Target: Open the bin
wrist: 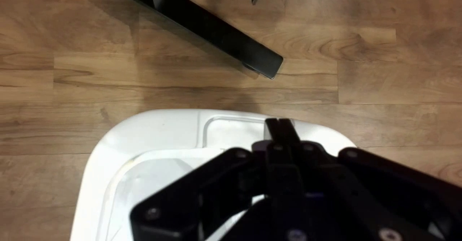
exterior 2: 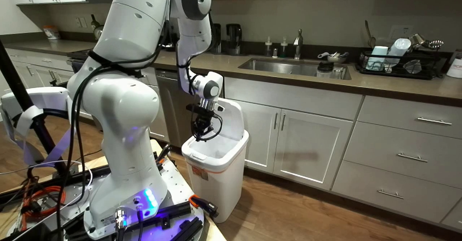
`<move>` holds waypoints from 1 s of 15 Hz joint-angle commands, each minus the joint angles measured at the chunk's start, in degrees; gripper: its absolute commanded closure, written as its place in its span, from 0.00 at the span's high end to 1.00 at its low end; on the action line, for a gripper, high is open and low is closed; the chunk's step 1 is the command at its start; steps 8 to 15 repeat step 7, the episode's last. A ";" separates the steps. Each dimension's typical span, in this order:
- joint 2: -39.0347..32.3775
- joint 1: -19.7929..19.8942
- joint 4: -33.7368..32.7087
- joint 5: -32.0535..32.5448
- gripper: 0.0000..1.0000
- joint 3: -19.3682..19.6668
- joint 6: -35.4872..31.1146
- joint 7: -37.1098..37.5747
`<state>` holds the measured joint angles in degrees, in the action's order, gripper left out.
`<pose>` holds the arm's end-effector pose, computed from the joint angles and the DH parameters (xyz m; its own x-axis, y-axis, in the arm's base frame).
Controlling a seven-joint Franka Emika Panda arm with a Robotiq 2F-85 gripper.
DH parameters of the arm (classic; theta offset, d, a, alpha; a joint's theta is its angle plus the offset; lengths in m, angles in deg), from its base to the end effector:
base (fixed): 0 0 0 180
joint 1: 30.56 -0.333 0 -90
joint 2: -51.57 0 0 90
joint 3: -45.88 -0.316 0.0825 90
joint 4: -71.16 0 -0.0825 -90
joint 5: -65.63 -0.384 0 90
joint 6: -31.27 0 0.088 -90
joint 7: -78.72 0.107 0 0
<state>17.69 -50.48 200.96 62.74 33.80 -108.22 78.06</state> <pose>0.3927 0.2615 0.0770 0.7832 0.4753 -0.4008 0.4623 -0.8763 -0.1357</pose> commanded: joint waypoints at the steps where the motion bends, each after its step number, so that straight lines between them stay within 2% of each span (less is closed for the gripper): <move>1: 5.31 0.85 0.50 2.50 0.04 0.29 4.34 1.49; 7: 12.49 1.62 1.53 2.62 0.04 0.07 6.19 1.18; 15: 12.49 1.62 1.53 2.62 0.04 0.07 6.19 1.18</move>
